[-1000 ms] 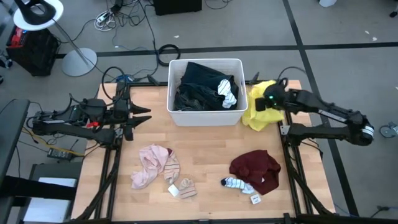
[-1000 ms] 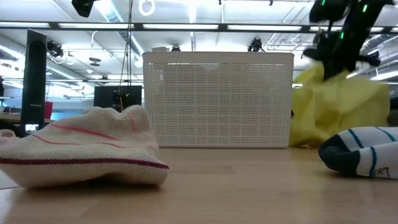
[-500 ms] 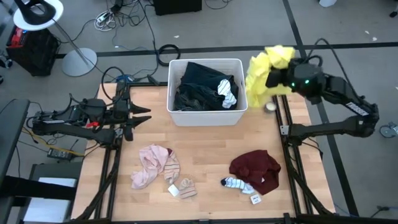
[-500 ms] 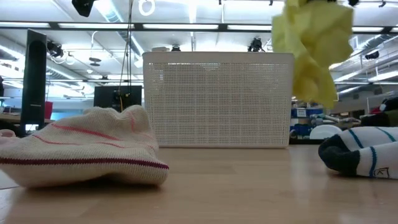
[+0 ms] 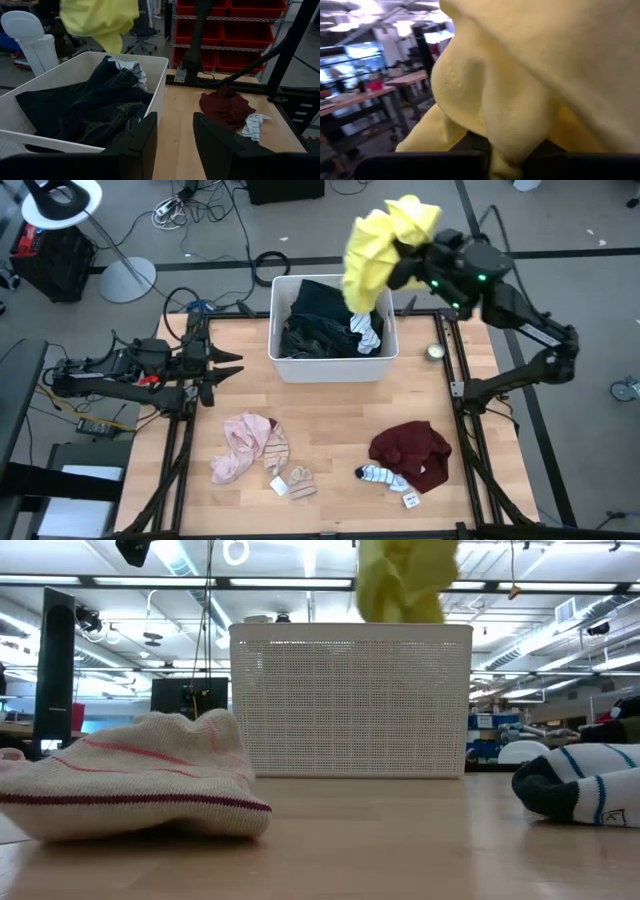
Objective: Sort clothes
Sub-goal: Put the yellow shirt into the white laundry bin, then put the white sock into the white laundry bin
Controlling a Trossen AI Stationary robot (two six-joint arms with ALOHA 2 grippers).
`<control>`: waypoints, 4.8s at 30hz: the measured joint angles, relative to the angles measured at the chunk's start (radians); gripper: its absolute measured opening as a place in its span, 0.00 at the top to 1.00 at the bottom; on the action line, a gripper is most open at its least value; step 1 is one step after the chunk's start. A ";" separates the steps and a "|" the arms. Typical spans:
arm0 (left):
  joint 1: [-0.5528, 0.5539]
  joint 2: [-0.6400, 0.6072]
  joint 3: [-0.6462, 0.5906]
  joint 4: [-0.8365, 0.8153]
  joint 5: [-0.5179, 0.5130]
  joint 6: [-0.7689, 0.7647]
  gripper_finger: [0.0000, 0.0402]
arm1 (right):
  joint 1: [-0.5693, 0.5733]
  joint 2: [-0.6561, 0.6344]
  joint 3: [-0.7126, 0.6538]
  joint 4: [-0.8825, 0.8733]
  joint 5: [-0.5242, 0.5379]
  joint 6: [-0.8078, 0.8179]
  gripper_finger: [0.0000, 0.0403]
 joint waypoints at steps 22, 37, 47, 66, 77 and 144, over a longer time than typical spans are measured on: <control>0.000 0.000 0.000 -0.001 0.001 -0.007 0.67 | -0.051 0.461 0.266 -0.156 -0.221 0.019 0.93; 0.000 0.000 0.000 -0.001 0.014 -0.034 0.67 | -0.114 0.759 0.268 -0.378 -0.383 0.093 0.93; 0.000 0.000 0.000 -0.002 0.060 -0.034 0.67 | -0.147 0.941 0.275 -0.378 -0.583 0.166 0.92; 0.000 0.000 0.000 -0.002 0.063 -0.055 0.67 | -0.152 0.699 0.262 -0.511 -0.620 0.171 0.59; 0.000 0.000 0.000 0.036 0.062 -0.062 0.67 | -0.096 0.445 0.264 -0.570 -0.610 0.237 0.48; -0.219 0.375 0.000 -0.001 0.105 -0.626 0.72 | 0.923 0.313 -0.386 -0.697 -0.203 1.238 0.52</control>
